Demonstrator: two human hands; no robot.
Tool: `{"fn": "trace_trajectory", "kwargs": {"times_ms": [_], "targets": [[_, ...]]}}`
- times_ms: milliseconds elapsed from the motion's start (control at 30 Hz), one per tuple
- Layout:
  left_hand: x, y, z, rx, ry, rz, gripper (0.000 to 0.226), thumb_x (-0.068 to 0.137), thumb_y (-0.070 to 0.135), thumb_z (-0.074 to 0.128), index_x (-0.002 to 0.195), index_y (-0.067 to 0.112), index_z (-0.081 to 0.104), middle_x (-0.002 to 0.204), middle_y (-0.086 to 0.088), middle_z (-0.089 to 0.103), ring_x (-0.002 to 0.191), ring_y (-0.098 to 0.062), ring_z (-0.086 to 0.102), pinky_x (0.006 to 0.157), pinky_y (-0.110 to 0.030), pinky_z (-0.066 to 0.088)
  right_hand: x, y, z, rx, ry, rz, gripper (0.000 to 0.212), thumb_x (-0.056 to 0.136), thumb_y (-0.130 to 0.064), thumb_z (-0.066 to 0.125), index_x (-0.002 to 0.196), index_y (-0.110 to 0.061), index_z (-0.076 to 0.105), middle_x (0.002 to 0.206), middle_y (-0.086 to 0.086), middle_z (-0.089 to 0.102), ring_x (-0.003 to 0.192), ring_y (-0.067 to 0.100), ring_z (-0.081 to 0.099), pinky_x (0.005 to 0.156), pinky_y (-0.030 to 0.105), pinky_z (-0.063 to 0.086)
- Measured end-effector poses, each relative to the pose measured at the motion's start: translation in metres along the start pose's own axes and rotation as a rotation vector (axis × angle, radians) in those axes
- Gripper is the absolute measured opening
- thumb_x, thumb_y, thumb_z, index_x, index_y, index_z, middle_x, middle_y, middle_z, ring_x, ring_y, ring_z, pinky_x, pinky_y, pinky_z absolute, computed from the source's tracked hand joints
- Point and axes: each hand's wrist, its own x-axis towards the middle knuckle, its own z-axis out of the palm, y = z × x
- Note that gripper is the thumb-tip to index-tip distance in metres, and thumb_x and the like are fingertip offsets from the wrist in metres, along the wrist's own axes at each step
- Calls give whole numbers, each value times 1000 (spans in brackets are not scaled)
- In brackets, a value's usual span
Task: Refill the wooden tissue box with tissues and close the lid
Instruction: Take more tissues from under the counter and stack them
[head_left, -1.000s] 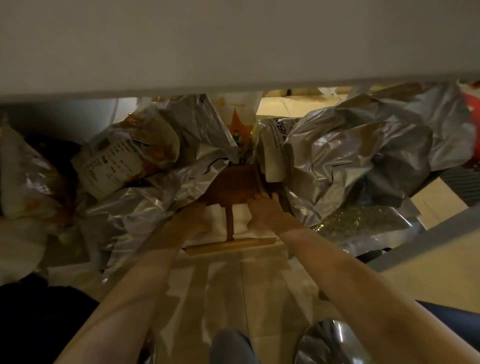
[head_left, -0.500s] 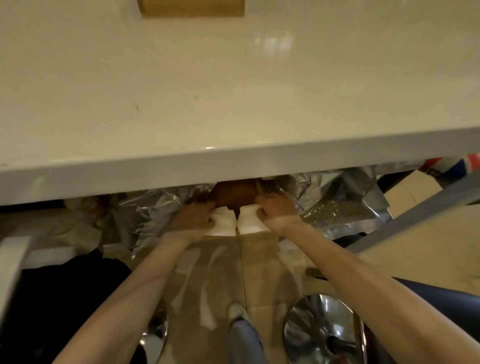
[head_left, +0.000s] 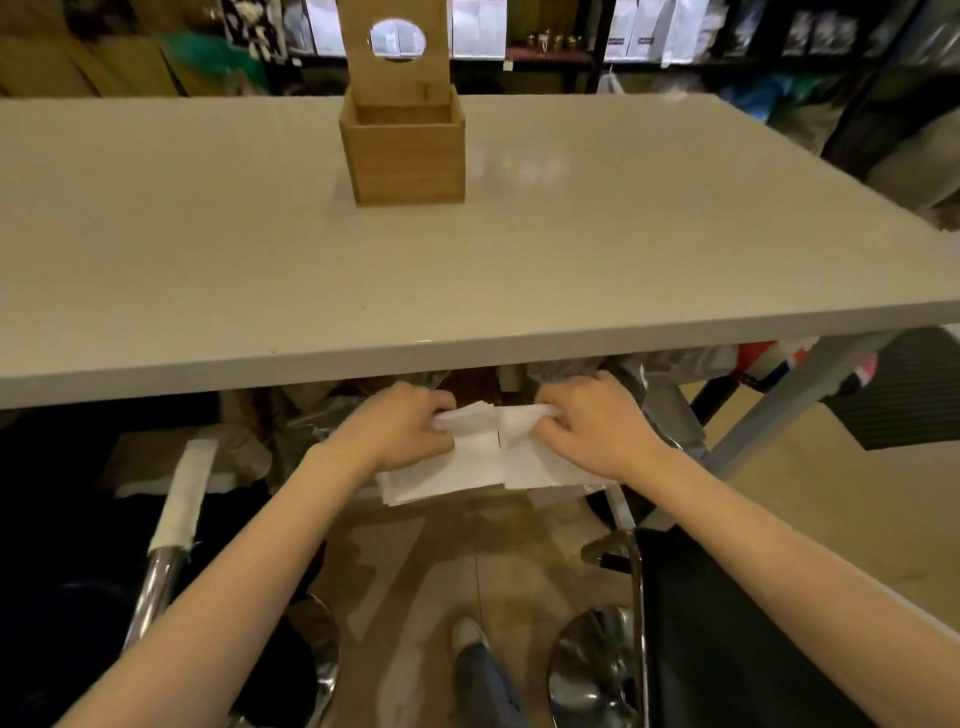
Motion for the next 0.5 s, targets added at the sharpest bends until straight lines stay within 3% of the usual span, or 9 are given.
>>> {"fn": "trace_trajectory", "kwargs": {"times_ms": [67,133,300,500], "targets": [[-14,13,-22,-3,19,50,17,80,27,57,91,14,63,87,-6,68,77,-21,61,68,-37,48,-7,-7,-26,-10,30,0,25,85,-26,42,75,-8,56,70,5,59,68,26,55,61,31,37],[-25,25,-45,-21,37,93,18,80,26,57,92,13,63,89,-5,66,79,-20,59,68,-35,46,-10,-12,-50,-9,52,26,24,86,-25,44,78,-6,56,67,5,57,66,27,54,53,31,34],[-40,54,-107,-51,92,199,18,82,27,57,86,10,62,77,-5,60,72,-17,54,62,-29,39,-2,-10,-103,52,195,27,37,79,-33,36,84,-6,61,70,10,63,63,27,54,55,31,39],[7,50,-152,-113,106,165,16,83,22,57,67,21,56,69,2,53,68,-14,51,64,-30,39,56,17,-127,128,200,88,31,71,-30,39,62,-2,50,60,18,54,55,29,46,52,33,29]]}}
